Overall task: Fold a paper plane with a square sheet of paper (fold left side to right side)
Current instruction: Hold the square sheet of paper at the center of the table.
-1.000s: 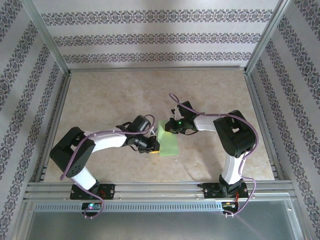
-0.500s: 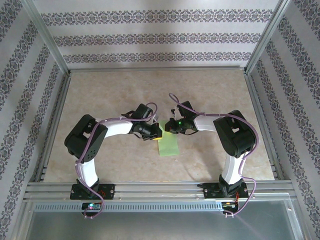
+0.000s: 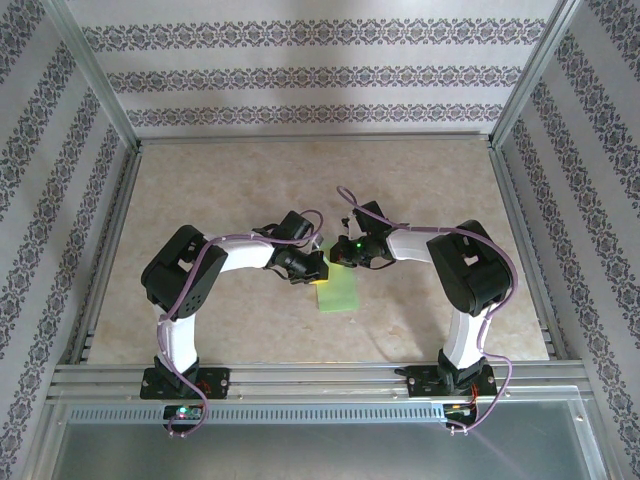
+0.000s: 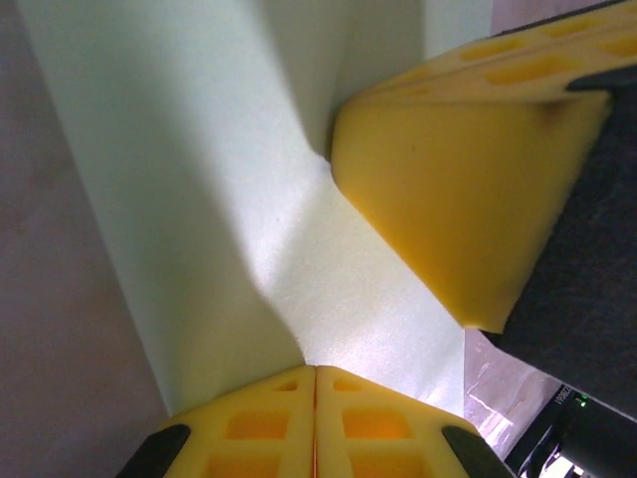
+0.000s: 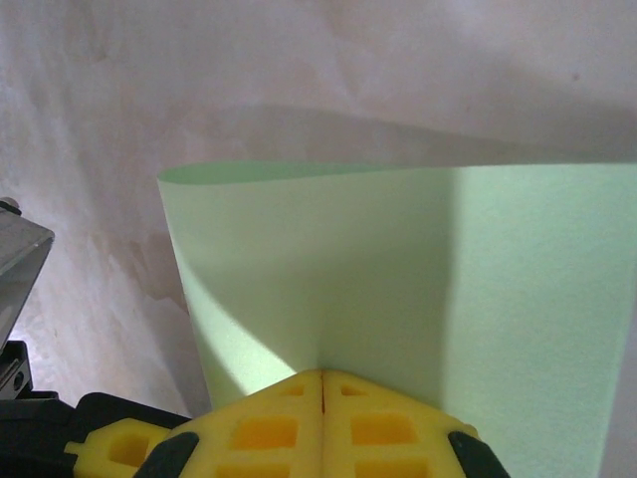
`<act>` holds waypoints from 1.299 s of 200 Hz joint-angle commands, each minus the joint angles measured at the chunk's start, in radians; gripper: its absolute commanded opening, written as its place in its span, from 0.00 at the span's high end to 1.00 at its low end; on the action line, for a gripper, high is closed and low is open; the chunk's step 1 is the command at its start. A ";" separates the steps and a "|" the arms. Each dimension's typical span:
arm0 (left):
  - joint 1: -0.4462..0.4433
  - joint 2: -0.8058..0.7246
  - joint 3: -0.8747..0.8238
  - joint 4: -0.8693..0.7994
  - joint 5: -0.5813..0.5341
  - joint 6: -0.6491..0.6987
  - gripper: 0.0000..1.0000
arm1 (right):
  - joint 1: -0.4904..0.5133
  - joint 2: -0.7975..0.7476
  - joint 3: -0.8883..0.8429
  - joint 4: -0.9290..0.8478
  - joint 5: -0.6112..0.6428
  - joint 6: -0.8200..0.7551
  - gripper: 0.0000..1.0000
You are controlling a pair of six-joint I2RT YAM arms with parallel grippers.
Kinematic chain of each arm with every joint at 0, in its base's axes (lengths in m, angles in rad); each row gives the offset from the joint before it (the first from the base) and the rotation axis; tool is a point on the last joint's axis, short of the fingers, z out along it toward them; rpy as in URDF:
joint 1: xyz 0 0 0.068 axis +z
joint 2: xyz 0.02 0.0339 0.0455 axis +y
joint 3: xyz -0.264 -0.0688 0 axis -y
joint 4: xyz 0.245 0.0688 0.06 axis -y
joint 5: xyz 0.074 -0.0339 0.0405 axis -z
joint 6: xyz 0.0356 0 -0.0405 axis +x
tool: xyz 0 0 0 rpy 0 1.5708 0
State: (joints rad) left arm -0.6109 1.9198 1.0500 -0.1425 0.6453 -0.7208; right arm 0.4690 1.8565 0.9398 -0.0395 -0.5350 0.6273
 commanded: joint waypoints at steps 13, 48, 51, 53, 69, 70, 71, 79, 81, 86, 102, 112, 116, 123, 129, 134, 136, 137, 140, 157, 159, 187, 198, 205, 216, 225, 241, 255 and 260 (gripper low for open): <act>-0.023 0.019 -0.003 -0.085 -0.053 0.019 0.92 | -0.011 -0.108 0.015 -0.100 0.041 -0.011 0.88; -0.033 0.013 -0.005 -0.071 -0.060 0.000 0.92 | -0.024 -0.250 -0.049 -0.157 0.042 -0.009 0.84; -0.035 0.013 -0.005 -0.069 -0.061 -0.003 0.92 | -0.024 -0.261 -0.059 -0.163 0.041 -0.008 0.84; -0.035 0.012 -0.006 -0.069 -0.061 -0.005 0.92 | -0.024 -0.269 -0.065 -0.167 0.040 -0.007 0.84; -0.039 0.011 -0.006 -0.059 -0.064 -0.015 0.92 | -0.014 -0.332 -0.128 -0.175 0.031 0.012 0.86; -0.039 0.010 -0.006 -0.059 -0.064 -0.015 0.92 | -0.014 -0.335 -0.133 -0.174 0.031 0.013 0.87; -0.039 0.010 -0.006 -0.058 -0.065 -0.016 0.92 | -0.013 -0.340 -0.137 -0.175 0.031 0.015 0.87; -0.040 0.008 -0.007 -0.054 -0.065 -0.020 0.92 | -0.004 -0.366 -0.170 -0.174 0.029 0.029 0.90; -0.042 0.008 -0.006 -0.054 -0.066 -0.021 0.92 | -0.002 -0.371 -0.177 -0.173 0.029 0.032 0.91; -0.041 0.007 -0.007 -0.053 -0.067 -0.022 0.92 | 0.005 -0.385 -0.195 -0.170 0.027 0.041 0.92; -0.043 0.003 -0.007 -0.052 -0.070 -0.026 0.92 | 0.033 -0.410 -0.240 -0.156 0.024 0.069 0.99; -0.043 0.001 -0.005 -0.052 -0.072 -0.026 0.92 | 0.054 -0.409 -0.258 -0.139 0.020 0.087 1.00; -0.043 0.000 -0.005 -0.054 -0.072 -0.025 0.92 | 0.063 -0.405 -0.265 -0.133 0.019 0.094 1.00; -0.043 -0.001 -0.002 -0.055 -0.074 -0.026 0.92 | 0.077 -0.396 -0.273 -0.119 0.018 0.103 1.00; -0.043 0.000 -0.002 -0.055 -0.073 -0.026 0.92 | 0.089 -0.385 -0.277 -0.111 0.018 0.110 1.00; -0.043 0.000 -0.001 -0.055 -0.074 -0.027 0.92 | 0.098 -0.371 -0.277 -0.104 0.018 0.113 1.00; -0.043 -0.001 -0.001 -0.055 -0.074 -0.028 0.92 | 0.101 -0.366 -0.277 -0.103 0.018 0.115 1.00; -0.043 -0.002 -0.001 -0.055 -0.075 -0.028 0.92 | 0.104 -0.363 -0.277 -0.103 0.018 0.115 1.00; -0.043 -0.001 0.000 -0.055 -0.075 -0.028 0.92 | 0.108 -0.357 -0.277 -0.102 0.019 0.116 1.00; -0.043 -0.004 0.002 -0.049 -0.073 -0.033 0.92 | 0.135 -0.319 -0.274 -0.093 0.025 0.123 1.00; -0.043 -0.005 0.002 -0.047 -0.073 -0.033 0.92 | 0.137 -0.315 -0.273 -0.093 0.026 0.123 1.00; -0.043 -0.011 0.003 -0.024 -0.067 -0.050 0.92 | 0.157 -0.300 -0.293 -0.096 0.066 0.142 1.00; -0.043 -0.012 0.005 -0.011 -0.062 -0.057 0.92 | 0.162 -0.294 -0.301 -0.104 0.078 0.140 1.00; -0.043 -0.013 0.010 -0.006 -0.059 -0.060 0.92 | 0.164 -0.287 -0.304 -0.114 0.081 0.135 1.00; -0.043 -0.012 0.019 -0.005 -0.055 -0.060 0.92 | 0.166 -0.274 -0.309 -0.128 0.087 0.127 1.00; -0.041 -0.013 0.030 -0.011 -0.057 -0.057 0.92 | 0.167 -0.266 -0.316 -0.140 0.097 0.124 1.00; -0.039 -0.012 0.049 -0.023 -0.061 -0.048 0.91 | 0.169 -0.257 -0.327 -0.153 0.115 0.121 1.00; -0.034 -0.012 0.064 -0.026 -0.065 -0.042 0.91 | 0.172 -0.252 -0.332 -0.165 0.127 0.120 1.00; -0.033 -0.011 0.068 -0.026 -0.065 -0.039 0.91 | 0.172 -0.251 -0.332 -0.168 0.131 0.118 1.00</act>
State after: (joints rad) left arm -0.6357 1.9152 1.0767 -0.1463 0.6010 -0.7647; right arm 0.6258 1.5646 0.6456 -0.1387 -0.4786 0.7532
